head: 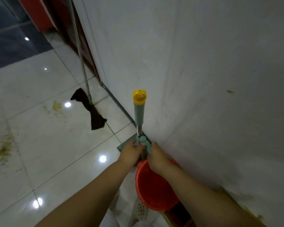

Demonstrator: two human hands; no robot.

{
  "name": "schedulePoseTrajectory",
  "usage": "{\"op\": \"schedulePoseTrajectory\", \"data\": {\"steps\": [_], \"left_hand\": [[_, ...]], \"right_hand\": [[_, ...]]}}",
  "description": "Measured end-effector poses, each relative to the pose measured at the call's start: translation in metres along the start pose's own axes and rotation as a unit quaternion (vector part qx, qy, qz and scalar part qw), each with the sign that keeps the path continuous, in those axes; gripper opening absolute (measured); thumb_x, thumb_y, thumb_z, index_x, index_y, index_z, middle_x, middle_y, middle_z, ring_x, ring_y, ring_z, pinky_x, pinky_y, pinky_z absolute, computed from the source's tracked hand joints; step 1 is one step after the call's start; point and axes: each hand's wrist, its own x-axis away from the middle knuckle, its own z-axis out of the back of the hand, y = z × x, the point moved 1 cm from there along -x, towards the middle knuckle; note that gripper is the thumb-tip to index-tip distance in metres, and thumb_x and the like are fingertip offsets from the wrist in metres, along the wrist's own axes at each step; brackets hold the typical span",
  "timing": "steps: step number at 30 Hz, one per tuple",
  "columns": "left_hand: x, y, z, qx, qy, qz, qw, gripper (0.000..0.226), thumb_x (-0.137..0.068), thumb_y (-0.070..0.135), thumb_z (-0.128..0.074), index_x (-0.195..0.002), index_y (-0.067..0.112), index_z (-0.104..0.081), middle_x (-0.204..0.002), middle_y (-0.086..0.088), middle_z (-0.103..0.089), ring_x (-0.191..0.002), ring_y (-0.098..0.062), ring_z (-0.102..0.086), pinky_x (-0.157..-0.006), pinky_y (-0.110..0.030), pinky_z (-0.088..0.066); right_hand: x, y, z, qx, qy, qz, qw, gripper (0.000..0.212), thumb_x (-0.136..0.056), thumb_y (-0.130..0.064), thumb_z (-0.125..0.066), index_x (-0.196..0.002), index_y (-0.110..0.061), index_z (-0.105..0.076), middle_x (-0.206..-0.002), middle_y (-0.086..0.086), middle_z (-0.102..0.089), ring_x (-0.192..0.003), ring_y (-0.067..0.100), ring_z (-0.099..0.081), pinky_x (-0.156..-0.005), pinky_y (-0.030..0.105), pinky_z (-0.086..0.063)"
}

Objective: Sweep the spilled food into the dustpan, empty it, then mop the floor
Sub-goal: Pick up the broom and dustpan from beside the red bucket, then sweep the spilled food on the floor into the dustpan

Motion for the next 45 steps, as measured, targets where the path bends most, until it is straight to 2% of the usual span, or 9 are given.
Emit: {"op": "schedulePoseTrajectory", "data": {"steps": [5,8,11,15,20,24,30,40,45], "left_hand": [[0.012,-0.002,0.001,0.12,0.022,0.077,0.99,0.012,-0.096,0.025,-0.052,-0.102,0.015,-0.05,-0.085,0.002,-0.057,-0.077,-0.011,-0.056,-0.066,-0.02,-0.047],[0.02,-0.007,0.012,0.213,0.051,0.112,0.969,0.017,-0.094,0.026,-0.055,-0.106,0.014,-0.051,-0.093,-0.004,-0.061,-0.083,-0.017,-0.059,-0.062,-0.024,-0.048],[0.027,-0.018,0.026,0.256,0.086,0.129,0.954,0.025,-0.093,0.026,-0.058,-0.112,0.011,-0.053,-0.109,-0.012,-0.063,-0.103,-0.027,-0.06,-0.084,-0.037,-0.051],[0.037,-0.03,0.057,0.32,0.135,0.149,0.926,0.029,-0.089,0.017,-0.062,-0.114,0.006,-0.055,-0.107,-0.016,-0.066,-0.1,-0.029,-0.062,-0.086,-0.04,-0.052],[0.054,-0.058,0.114,0.311,0.147,0.158,0.926,0.022,-0.086,0.007,-0.061,-0.107,0.005,-0.054,-0.093,-0.016,-0.065,-0.081,-0.025,-0.063,-0.069,-0.037,-0.053],[0.074,-0.086,0.15,0.291,0.103,0.153,0.939,0.026,-0.088,0.005,-0.057,-0.113,0.003,-0.05,-0.086,-0.019,-0.062,-0.062,-0.021,-0.06,-0.051,-0.029,-0.052],[0.095,-0.121,0.195,0.162,0.159,0.134,0.965,0.031,-0.087,0.017,-0.059,-0.113,0.004,-0.05,-0.091,-0.015,-0.057,-0.063,-0.018,-0.051,-0.05,-0.027,-0.044],[0.146,-0.168,0.28,0.252,0.14,0.088,0.954,0.043,-0.096,0.042,-0.029,-0.11,0.008,-0.052,-0.077,-0.008,-0.051,-0.064,-0.019,-0.044,-0.056,-0.029,-0.039],[0.169,-0.189,0.328,0.185,0.14,0.043,0.972,0.038,-0.101,0.039,-0.029,-0.116,0.012,-0.051,-0.096,-0.014,-0.06,-0.081,-0.023,-0.054,-0.075,-0.037,-0.051]], "right_hand": [[0.015,-0.012,-0.016,-0.184,-0.028,0.007,0.983,0.03,-0.103,-0.014,-0.032,-0.108,-0.004,-0.06,-0.111,0.014,-0.064,-0.094,0.02,-0.066,-0.082,0.022,-0.053],[0.021,-0.024,-0.024,-0.083,-0.073,0.031,0.993,0.028,-0.102,-0.017,-0.039,-0.12,-0.003,-0.055,-0.116,0.016,-0.062,-0.104,0.027,-0.062,-0.093,0.039,-0.052],[0.029,-0.039,-0.034,0.017,-0.078,0.061,0.995,0.036,-0.093,-0.01,-0.051,-0.128,-0.002,-0.045,-0.123,0.016,-0.054,-0.112,0.03,-0.055,-0.092,0.033,-0.046],[0.045,-0.07,-0.046,0.005,-0.125,0.116,0.985,0.044,-0.09,-0.011,-0.056,-0.132,-0.006,-0.042,-0.12,0.011,-0.056,-0.109,0.025,-0.056,-0.082,0.023,-0.042],[0.058,-0.106,-0.047,0.0,-0.295,0.123,0.947,0.008,-0.092,-0.021,-0.055,-0.098,-0.027,-0.057,-0.091,-0.006,-0.059,-0.09,0.011,-0.06,-0.072,0.019,-0.047],[0.055,-0.134,-0.045,0.033,-0.242,0.124,0.962,0.025,-0.094,-0.021,-0.055,-0.116,-0.009,-0.059,-0.103,0.004,-0.061,-0.089,0.013,-0.056,-0.072,0.022,-0.045],[0.077,-0.205,-0.08,-0.127,-0.282,0.006,0.951,0.032,-0.1,-0.024,-0.041,-0.122,-0.003,-0.051,-0.085,0.011,-0.064,-0.071,0.017,-0.061,-0.071,0.029,-0.053],[0.133,-0.332,-0.158,-0.248,-0.385,-0.159,0.875,0.063,-0.093,-0.046,-0.05,-0.129,0.005,-0.041,-0.081,0.023,-0.069,-0.063,0.028,-0.07,-0.061,0.036,-0.061],[0.15,-0.369,-0.192,-0.296,-0.368,-0.198,0.859,0.034,-0.095,-0.023,-0.054,-0.104,0.009,-0.046,-0.105,0.024,-0.055,-0.066,0.024,-0.061,-0.059,0.029,-0.058]]}}
